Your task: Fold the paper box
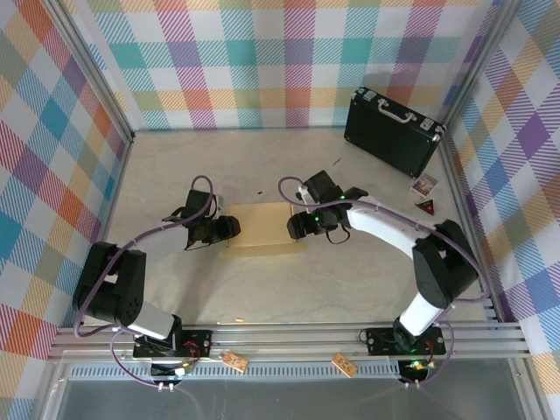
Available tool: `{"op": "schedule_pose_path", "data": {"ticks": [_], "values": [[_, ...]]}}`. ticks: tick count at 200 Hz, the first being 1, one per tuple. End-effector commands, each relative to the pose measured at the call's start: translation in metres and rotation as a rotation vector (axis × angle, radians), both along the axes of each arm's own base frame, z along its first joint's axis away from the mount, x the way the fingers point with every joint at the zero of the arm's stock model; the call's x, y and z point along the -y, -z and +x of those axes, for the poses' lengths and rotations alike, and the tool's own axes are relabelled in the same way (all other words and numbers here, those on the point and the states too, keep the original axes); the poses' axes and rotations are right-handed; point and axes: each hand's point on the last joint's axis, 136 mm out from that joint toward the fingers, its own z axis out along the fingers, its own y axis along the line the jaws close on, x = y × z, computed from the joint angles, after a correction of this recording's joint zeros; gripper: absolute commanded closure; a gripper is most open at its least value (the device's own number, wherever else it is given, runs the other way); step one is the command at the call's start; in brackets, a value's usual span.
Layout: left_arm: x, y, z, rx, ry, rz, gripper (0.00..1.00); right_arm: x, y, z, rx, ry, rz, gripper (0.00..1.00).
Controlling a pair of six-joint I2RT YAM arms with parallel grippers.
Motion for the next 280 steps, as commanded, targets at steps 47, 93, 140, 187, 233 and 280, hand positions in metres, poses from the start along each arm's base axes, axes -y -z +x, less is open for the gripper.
{"op": "schedule_pose_path", "data": {"ticks": [47, 93, 140, 187, 233, 280], "values": [[-0.006, 0.012, -0.017, -0.062, 0.013, 0.064, 0.59, -0.035, 0.024, -0.034, -0.246, 0.052, 0.049, 0.45], [-0.004, 0.011, -0.018, -0.063, 0.018, 0.064, 0.59, -0.048, 0.033, -0.041, -0.295, 0.036, 0.072, 0.57], [-0.002, 0.016, -0.021, -0.079, 0.028, 0.065, 0.59, -0.04, 0.038, -0.034, -0.252, 0.031, -0.004, 0.37], [-0.004, 0.015, -0.021, -0.078, 0.028, 0.077, 0.59, -0.006, 0.009, -0.026, -0.102, 0.094, -0.138, 0.19], [-0.004, 0.015, -0.022, -0.082, 0.033, 0.082, 0.59, -0.024, 0.014, -0.037, -0.143, 0.045, -0.139, 0.26], [-0.004, 0.02, -0.024, -0.093, 0.038, 0.082, 0.59, -0.044, 0.027, -0.04, -0.196, 0.021, -0.099, 0.41]]}}
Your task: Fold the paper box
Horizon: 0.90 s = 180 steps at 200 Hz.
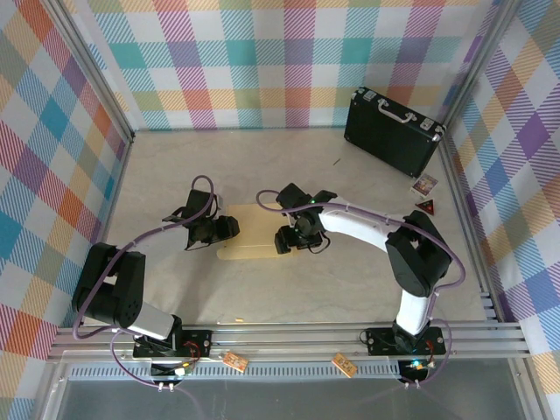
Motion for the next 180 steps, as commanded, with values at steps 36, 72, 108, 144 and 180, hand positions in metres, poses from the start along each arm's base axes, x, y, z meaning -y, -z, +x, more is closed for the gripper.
{"op": "schedule_pose_path", "data": {"ticks": [36, 72, 108, 144, 180], "values": [[-0.002, 0.022, -0.024, -0.108, 0.035, 0.04, 0.6, -0.016, 0.016, -0.004, -0.068, -0.009, 0.024, 0.5], [-0.001, 0.022, -0.025, -0.108, 0.038, 0.036, 0.6, -0.024, 0.019, -0.006, -0.089, -0.015, 0.065, 0.65], [-0.001, 0.021, -0.025, -0.109, 0.038, 0.034, 0.6, -0.027, 0.016, -0.006, -0.086, -0.013, 0.099, 0.77], [-0.002, 0.019, -0.025, -0.102, 0.032, 0.036, 0.61, -0.025, 0.013, -0.007, -0.084, -0.012, 0.105, 0.89], [-0.002, 0.017, -0.025, -0.097, 0.03, 0.035, 0.61, -0.024, 0.004, -0.004, -0.099, 0.014, 0.151, 0.87]]}}
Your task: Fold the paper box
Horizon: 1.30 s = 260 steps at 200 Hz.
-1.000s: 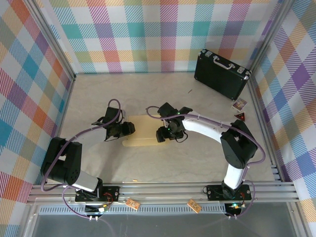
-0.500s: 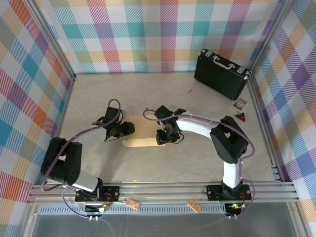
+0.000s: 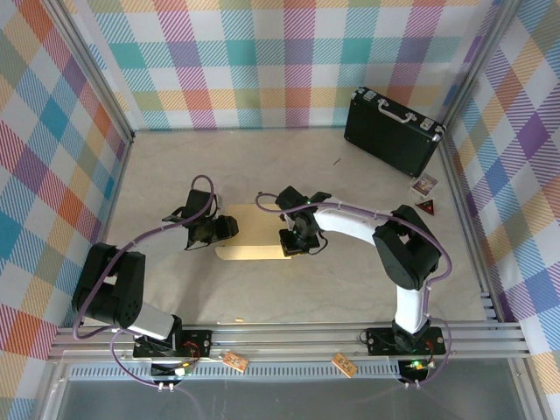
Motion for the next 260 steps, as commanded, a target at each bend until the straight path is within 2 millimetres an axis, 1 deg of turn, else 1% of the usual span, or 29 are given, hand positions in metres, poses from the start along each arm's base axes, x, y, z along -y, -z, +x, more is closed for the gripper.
{"op": "schedule_pose_path", "data": {"ticks": [1, 31, 55, 66, 81, 95, 105, 141, 176, 194, 217, 234, 260], "values": [[0.0, 0.017, -0.026, -0.106, 0.026, 0.021, 0.61, -0.017, -0.018, 0.004, 0.009, 0.004, 0.122, 0.87], [0.0, 0.018, -0.026, -0.111, 0.027, 0.02, 0.6, -0.027, -0.037, 0.003, -0.034, 0.012, 0.214, 0.85], [0.001, 0.018, -0.026, -0.112, 0.03, 0.017, 0.6, -0.034, -0.044, 0.0, -0.073, 0.008, 0.259, 0.84], [0.002, 0.018, -0.025, -0.114, 0.032, 0.015, 0.61, -0.035, -0.045, 0.0, -0.082, 0.009, 0.27, 0.84], [0.002, 0.02, -0.026, -0.119, 0.034, 0.013, 0.6, -0.031, -0.042, 0.001, -0.082, 0.02, 0.254, 0.84], [0.002, 0.021, -0.026, -0.124, 0.036, 0.014, 0.61, -0.04, -0.046, -0.002, -0.132, 0.024, 0.333, 0.84], [0.002, 0.021, -0.027, -0.125, 0.035, 0.012, 0.6, -0.042, -0.048, 0.0, -0.129, 0.029, 0.343, 0.84], [0.002, 0.019, -0.026, -0.121, 0.035, 0.012, 0.6, -0.035, -0.044, 0.004, -0.114, 0.032, 0.297, 0.85], [0.002, 0.02, -0.027, -0.123, 0.034, 0.012, 0.6, -0.041, -0.039, 0.001, -0.153, 0.034, 0.34, 0.86], [0.002, 0.021, -0.027, -0.125, 0.037, 0.013, 0.6, -0.046, -0.042, 0.0, -0.174, 0.036, 0.389, 0.88], [0.003, 0.02, -0.027, -0.124, 0.038, 0.012, 0.61, -0.045, -0.044, 0.004, -0.159, 0.046, 0.378, 0.87], [0.003, 0.021, -0.027, -0.124, 0.04, 0.01, 0.61, -0.047, -0.049, 0.005, -0.171, 0.048, 0.416, 0.87], [0.003, 0.021, -0.027, -0.126, 0.04, 0.009, 0.6, -0.046, -0.046, 0.007, -0.169, 0.069, 0.423, 0.86]]}}
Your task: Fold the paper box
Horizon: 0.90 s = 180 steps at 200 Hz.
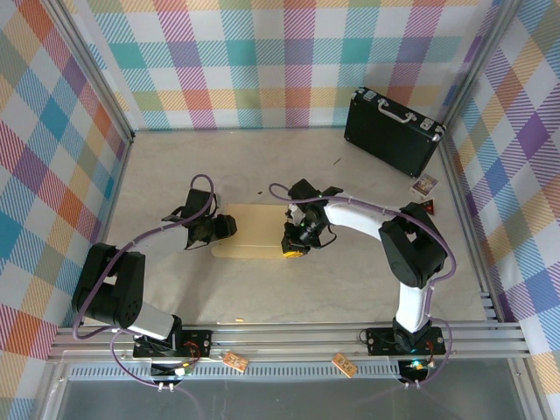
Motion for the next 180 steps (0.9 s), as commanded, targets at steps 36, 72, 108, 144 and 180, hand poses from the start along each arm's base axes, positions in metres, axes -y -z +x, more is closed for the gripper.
{"op": "schedule_pose_path", "data": {"ticks": [36, 72, 108, 144, 180], "values": [[0.009, 0.021, -0.03, -0.141, 0.051, -0.022, 0.6, -0.035, -0.03, 0.018, 0.073, -0.002, 0.229, 0.86], [0.009, 0.022, -0.03, -0.143, 0.052, -0.022, 0.6, -0.029, -0.021, 0.019, 0.087, -0.003, 0.189, 0.86], [0.008, 0.023, -0.032, -0.145, 0.051, -0.021, 0.6, -0.015, 0.001, 0.024, 0.135, -0.015, 0.089, 0.86], [0.009, 0.022, -0.031, -0.144, 0.05, -0.023, 0.61, -0.025, 0.012, 0.022, 0.134, -0.029, 0.162, 0.85], [0.008, 0.022, -0.032, -0.141, 0.049, -0.022, 0.61, -0.021, 0.016, 0.027, 0.188, -0.049, 0.141, 0.83]]}}
